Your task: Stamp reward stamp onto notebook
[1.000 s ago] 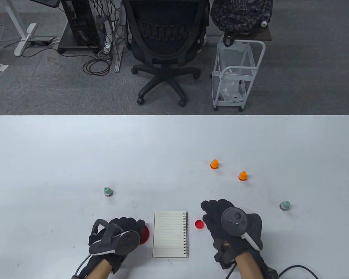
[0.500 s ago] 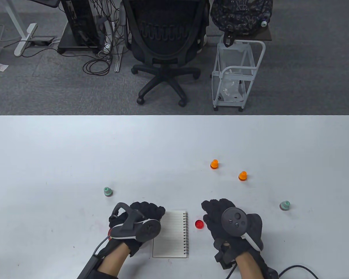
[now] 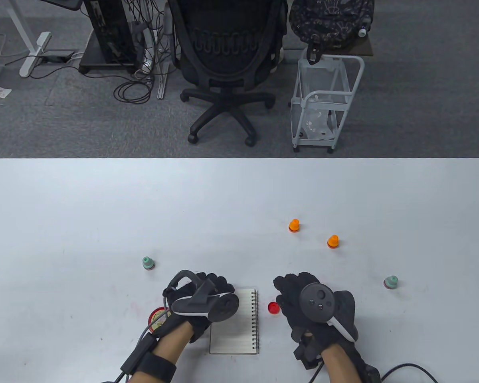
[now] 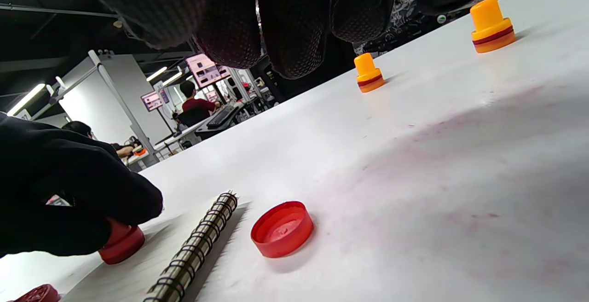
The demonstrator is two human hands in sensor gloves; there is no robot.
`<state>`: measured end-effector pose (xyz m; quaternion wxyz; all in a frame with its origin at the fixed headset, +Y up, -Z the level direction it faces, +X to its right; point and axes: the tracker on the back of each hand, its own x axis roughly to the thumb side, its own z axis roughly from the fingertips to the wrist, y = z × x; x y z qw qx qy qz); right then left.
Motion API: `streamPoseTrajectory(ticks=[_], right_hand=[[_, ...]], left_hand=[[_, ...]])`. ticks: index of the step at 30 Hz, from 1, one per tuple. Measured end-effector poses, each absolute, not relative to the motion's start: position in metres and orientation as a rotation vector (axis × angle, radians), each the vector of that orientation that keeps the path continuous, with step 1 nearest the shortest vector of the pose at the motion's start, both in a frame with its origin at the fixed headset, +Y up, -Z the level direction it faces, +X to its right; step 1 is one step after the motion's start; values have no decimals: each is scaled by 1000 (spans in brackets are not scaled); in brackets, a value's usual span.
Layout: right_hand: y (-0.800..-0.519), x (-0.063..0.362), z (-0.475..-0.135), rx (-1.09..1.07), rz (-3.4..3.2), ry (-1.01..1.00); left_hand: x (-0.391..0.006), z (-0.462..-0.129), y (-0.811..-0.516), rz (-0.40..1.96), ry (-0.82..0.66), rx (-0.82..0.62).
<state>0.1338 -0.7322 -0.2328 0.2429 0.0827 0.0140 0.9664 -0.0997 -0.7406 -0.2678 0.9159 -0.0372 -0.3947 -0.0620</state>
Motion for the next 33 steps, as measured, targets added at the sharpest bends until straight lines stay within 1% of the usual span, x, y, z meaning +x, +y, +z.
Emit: streamPoseTrajectory(ticks=[1, 3, 10, 12, 18, 20, 21, 24, 27, 28, 31, 32, 33], right_hand=[[-732, 134, -233, 224, 2638, 40], [-732, 134, -234, 223, 2637, 44], [-732, 134, -234, 221, 2643, 61], [-732, 135, -233, 214, 2640, 59], [-733, 134, -234, 220, 2637, 73], [-736, 131, -234, 240, 2650, 91], [-736, 129, -234, 253, 2658, 96], [-737, 126, -233, 281, 2675, 98], [-737, 124, -233, 299, 2682, 95], [-737, 124, -232, 305, 2685, 94], [-736, 124, -230, 308, 2691, 89], [-737, 125, -230, 306, 2691, 88], [-737, 125, -229, 305, 2691, 88]], left_hand=[[-99, -270, -739, -143, -807, -104], [-96, -277, -736, -158, -837, -108], [-73, -310, -734, -225, -794, -397], [-67, -315, -735, -251, -785, -458], [-65, -320, -738, -257, -801, -494], [-63, -314, -737, -284, -816, -464], [-62, -309, -737, -333, -843, -423], [-65, -295, -735, -367, -864, -318], [-73, -282, -734, -349, -885, -210], [-76, -275, -736, -353, -912, -162], [-88, -266, -734, -321, -887, -66], [-98, -265, -729, -262, -839, -16], [-112, -263, -719, -139, -780, 54]])
